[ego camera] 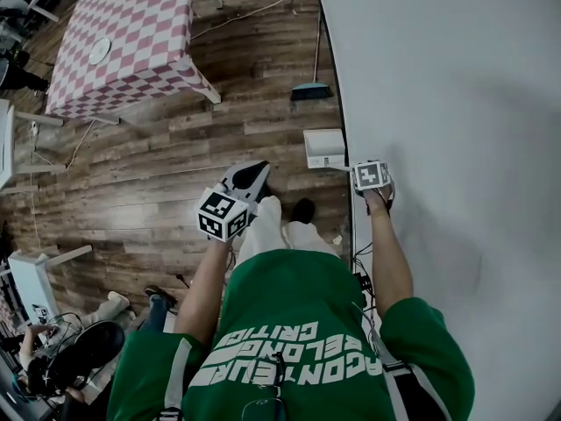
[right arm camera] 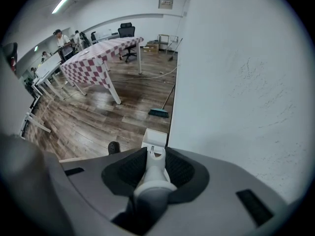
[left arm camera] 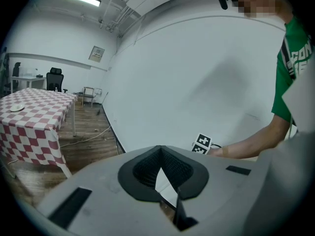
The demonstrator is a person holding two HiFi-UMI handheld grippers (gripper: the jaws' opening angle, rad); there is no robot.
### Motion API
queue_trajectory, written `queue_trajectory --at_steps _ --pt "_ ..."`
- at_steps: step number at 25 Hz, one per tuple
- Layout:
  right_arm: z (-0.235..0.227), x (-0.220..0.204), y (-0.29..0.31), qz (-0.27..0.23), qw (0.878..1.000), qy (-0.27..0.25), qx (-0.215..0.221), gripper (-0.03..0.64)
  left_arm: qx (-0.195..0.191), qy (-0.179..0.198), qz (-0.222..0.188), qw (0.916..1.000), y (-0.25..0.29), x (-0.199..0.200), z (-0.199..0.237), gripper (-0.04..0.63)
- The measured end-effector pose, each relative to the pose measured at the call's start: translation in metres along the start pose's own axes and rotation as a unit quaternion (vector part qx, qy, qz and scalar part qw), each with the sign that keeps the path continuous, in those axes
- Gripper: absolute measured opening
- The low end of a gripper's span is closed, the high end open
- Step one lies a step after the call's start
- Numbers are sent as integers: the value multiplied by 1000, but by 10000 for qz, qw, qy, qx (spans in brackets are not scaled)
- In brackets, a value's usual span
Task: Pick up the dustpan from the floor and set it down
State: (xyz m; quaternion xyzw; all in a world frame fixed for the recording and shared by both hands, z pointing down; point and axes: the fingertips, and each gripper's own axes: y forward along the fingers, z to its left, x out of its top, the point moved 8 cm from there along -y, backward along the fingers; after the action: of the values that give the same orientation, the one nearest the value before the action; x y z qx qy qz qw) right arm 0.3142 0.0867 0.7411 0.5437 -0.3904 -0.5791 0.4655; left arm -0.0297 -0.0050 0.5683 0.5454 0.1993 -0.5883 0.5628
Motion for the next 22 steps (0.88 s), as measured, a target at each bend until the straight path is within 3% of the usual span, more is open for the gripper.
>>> queue_trajectory --at_steps 22 --pt "-13 5 65 434 9989 148 61 121 432 -236 113 9987 -10 -29 -16 3"
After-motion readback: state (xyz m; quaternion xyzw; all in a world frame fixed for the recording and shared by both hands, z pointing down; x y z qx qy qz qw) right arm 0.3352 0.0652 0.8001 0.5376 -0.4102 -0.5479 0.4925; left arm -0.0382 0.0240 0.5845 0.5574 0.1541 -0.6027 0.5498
